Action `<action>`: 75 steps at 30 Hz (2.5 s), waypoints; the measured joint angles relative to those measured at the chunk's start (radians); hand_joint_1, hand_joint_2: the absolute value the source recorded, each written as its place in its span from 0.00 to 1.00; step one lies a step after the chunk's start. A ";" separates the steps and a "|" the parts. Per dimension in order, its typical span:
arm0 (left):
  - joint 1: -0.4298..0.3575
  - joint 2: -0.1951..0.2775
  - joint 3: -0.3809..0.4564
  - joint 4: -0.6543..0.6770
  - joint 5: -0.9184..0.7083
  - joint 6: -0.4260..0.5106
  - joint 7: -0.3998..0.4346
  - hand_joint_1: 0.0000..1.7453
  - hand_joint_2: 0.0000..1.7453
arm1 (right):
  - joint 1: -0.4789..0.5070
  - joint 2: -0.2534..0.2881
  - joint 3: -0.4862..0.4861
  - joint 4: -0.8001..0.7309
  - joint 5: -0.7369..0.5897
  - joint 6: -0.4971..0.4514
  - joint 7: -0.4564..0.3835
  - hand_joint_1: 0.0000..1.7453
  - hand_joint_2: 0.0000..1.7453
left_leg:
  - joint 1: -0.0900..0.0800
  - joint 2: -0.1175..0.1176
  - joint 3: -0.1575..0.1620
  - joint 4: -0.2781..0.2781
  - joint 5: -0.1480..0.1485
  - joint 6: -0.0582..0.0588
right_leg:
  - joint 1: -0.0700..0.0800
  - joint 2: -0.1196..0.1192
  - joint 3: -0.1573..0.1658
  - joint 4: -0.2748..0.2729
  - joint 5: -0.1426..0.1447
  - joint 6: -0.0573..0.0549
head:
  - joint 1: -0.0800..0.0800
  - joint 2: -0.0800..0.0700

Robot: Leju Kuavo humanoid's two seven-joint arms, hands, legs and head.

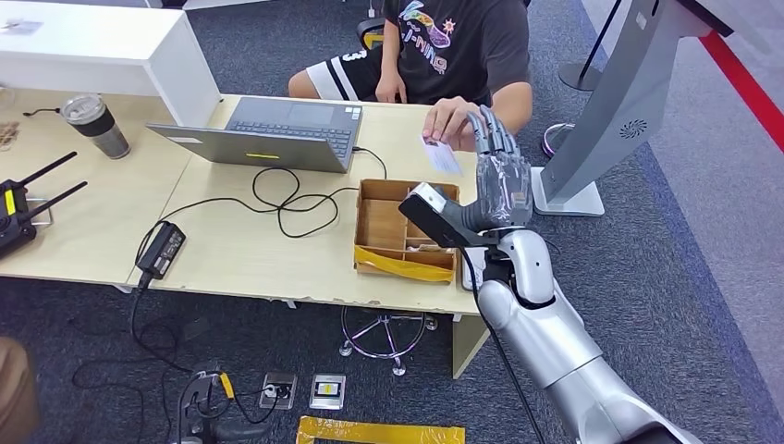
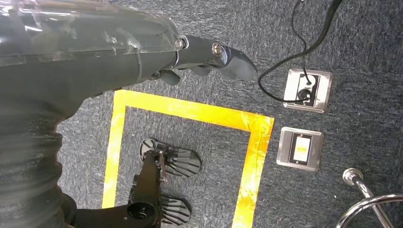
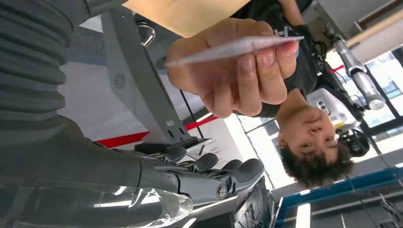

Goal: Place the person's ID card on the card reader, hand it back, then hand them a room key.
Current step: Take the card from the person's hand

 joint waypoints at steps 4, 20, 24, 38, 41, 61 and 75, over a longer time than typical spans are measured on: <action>-0.004 -0.001 0.000 0.000 -0.002 0.000 0.002 0.00 1.00 | -0.005 -0.004 -0.001 0.043 -0.001 0.017 0.012 0.00 1.00 | 0.000 0.000 0.000 0.000 0.000 0.000 | 0.000 0.000 0.000 0.000 0.000 0.000 | 0.000 0.000; -0.006 -0.002 0.000 -0.002 0.018 0.004 0.006 0.00 1.00 | -0.023 -0.006 -0.001 0.121 0.004 0.039 0.030 0.00 1.00 | 0.000 0.000 0.000 0.000 0.000 0.000 | 0.000 0.000 0.000 0.000 0.000 0.000 | 0.000 0.000; -0.006 -0.002 0.000 -0.002 0.017 0.004 0.006 0.00 1.00 | -0.023 -0.006 -0.004 0.127 0.008 0.043 0.031 0.00 1.00 | 0.000 0.000 0.000 0.000 0.000 0.000 | 0.000 0.000 0.000 0.000 0.000 0.000 | 0.000 0.000; -0.007 -0.001 0.000 -0.002 0.019 0.007 0.009 0.00 1.00 | -0.023 -0.006 -0.022 0.144 0.017 0.026 0.017 0.64 1.00 | 0.000 0.000 0.000 0.000 0.000 0.000 | 0.000 0.000 0.000 0.000 0.000 0.000 | 0.000 0.000; -0.007 -0.001 0.000 -0.002 0.019 0.008 0.009 0.00 1.00 | -0.023 -0.006 -0.025 0.151 0.017 0.015 0.009 0.84 1.00 | 0.000 0.000 0.000 0.000 0.000 0.000 | 0.000 0.000 0.000 0.000 0.000 0.000 | 0.000 0.000; -0.008 -0.001 0.000 -0.005 0.031 0.008 0.009 0.00 1.00 | -0.027 0.000 -0.037 0.182 0.016 0.005 -0.003 0.93 1.00 | 0.000 0.000 0.000 0.000 0.000 0.000 | 0.000 0.000 0.000 0.000 0.000 0.000 | 0.000 0.000; -0.007 0.000 0.000 -0.005 0.051 0.008 0.009 0.00 1.00 | -0.024 -0.008 -0.046 0.221 0.002 0.003 0.003 0.94 1.00 | 0.000 0.000 0.000 0.000 0.000 0.000 | 0.000 0.001 0.000 0.000 0.000 0.000 | 0.000 0.000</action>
